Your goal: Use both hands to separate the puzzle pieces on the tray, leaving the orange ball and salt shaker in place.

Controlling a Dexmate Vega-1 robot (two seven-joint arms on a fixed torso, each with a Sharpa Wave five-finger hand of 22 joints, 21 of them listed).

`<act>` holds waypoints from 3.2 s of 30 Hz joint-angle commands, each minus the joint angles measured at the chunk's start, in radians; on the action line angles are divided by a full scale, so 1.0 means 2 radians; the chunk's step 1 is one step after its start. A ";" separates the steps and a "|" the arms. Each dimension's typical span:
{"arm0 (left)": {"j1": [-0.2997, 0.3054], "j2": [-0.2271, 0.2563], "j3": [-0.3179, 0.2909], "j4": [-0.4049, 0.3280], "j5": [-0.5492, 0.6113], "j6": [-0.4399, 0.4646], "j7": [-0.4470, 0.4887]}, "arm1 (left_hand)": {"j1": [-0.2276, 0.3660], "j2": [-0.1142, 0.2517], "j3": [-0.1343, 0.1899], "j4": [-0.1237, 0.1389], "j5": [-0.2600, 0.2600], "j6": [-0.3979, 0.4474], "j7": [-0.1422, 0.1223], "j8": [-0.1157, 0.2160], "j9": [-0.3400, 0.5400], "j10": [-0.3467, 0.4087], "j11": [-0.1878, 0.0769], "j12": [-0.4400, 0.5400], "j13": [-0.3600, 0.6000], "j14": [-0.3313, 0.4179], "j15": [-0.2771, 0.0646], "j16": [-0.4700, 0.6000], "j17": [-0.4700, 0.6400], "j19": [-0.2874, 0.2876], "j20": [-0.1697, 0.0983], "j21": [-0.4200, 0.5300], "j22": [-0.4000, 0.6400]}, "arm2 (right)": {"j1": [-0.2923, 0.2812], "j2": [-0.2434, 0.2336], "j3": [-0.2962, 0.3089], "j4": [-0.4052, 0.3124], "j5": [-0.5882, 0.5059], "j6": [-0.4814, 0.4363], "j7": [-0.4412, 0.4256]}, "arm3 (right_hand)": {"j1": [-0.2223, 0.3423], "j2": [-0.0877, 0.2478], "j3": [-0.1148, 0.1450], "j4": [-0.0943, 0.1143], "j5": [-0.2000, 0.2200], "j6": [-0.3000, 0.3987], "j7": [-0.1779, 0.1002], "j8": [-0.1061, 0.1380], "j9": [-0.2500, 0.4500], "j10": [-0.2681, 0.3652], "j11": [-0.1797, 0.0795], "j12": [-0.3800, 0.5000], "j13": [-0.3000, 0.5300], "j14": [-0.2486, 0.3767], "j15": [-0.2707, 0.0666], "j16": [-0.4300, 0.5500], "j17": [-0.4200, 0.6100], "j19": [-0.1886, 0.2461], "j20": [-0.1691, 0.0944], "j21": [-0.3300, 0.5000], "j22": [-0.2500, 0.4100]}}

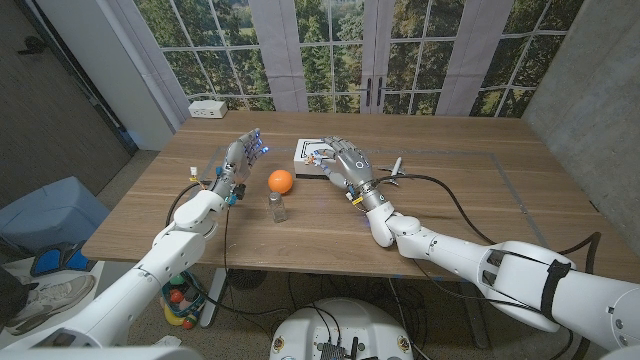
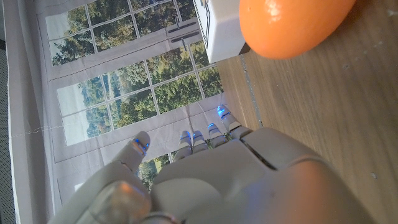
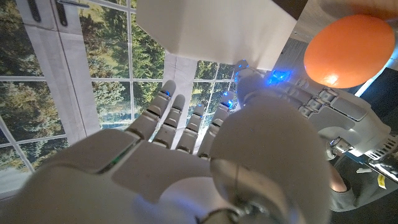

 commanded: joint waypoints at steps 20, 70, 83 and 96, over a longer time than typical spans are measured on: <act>-0.002 -0.004 -0.003 0.010 -0.011 -0.001 -0.008 | -0.005 0.019 0.000 -0.003 0.001 0.004 -0.003 0.001 0.002 0.001 -0.004 -0.001 0.001 0.002 -0.023 -0.001 0.000 0.005 -0.017 -0.007 0.001 | 0.043 0.061 -0.028 0.130 0.007 0.065 -0.026 | -0.014 0.000 -0.013 0.009 0.002 0.063 0.002 0.018 0.006 0.018 -0.005 0.008 -0.002 0.006 -0.069 0.000 0.000 0.007 -0.003 -0.003 0.001; -0.022 0.006 0.016 0.005 0.036 -0.004 -0.001 | 0.068 0.022 0.019 -0.118 -0.028 0.100 -0.038 0.017 0.004 0.013 0.001 0.003 0.002 0.008 -0.016 -0.003 -0.003 0.027 -0.007 -0.053 0.002 | -0.052 0.081 0.262 0.056 -0.194 0.193 -0.026 | 0.003 0.024 -0.034 0.002 0.008 0.244 0.023 0.063 -0.002 0.129 -0.022 0.044 0.000 0.060 -0.092 0.031 0.016 0.048 -0.036 0.010 0.004; -0.019 0.036 0.018 -0.041 0.058 0.034 0.018 | 0.106 0.005 0.006 -0.135 -0.038 0.199 0.028 0.030 0.011 0.048 0.026 0.010 0.004 0.018 0.018 -0.001 -0.002 0.048 0.029 -0.082 0.004 | -0.079 0.082 0.302 0.010 -0.226 0.204 -0.026 | 0.004 0.023 -0.036 0.003 0.010 0.245 0.022 0.060 -0.003 0.132 -0.021 0.044 0.001 0.062 -0.093 0.031 0.017 0.045 -0.037 0.010 0.004; -0.008 0.071 0.021 -0.094 0.138 0.057 0.073 | 0.165 0.004 0.019 -0.139 -0.032 0.169 -0.048 0.013 0.010 0.045 0.027 0.004 0.005 0.019 0.031 -0.003 -0.002 0.063 0.049 -0.096 0.005 | -0.095 0.071 0.299 -0.033 -0.195 0.207 -0.026 | 0.004 0.020 -0.035 0.004 0.012 0.248 0.023 0.059 -0.003 0.134 -0.021 0.044 0.002 0.064 -0.091 0.026 0.014 0.045 -0.036 0.011 0.004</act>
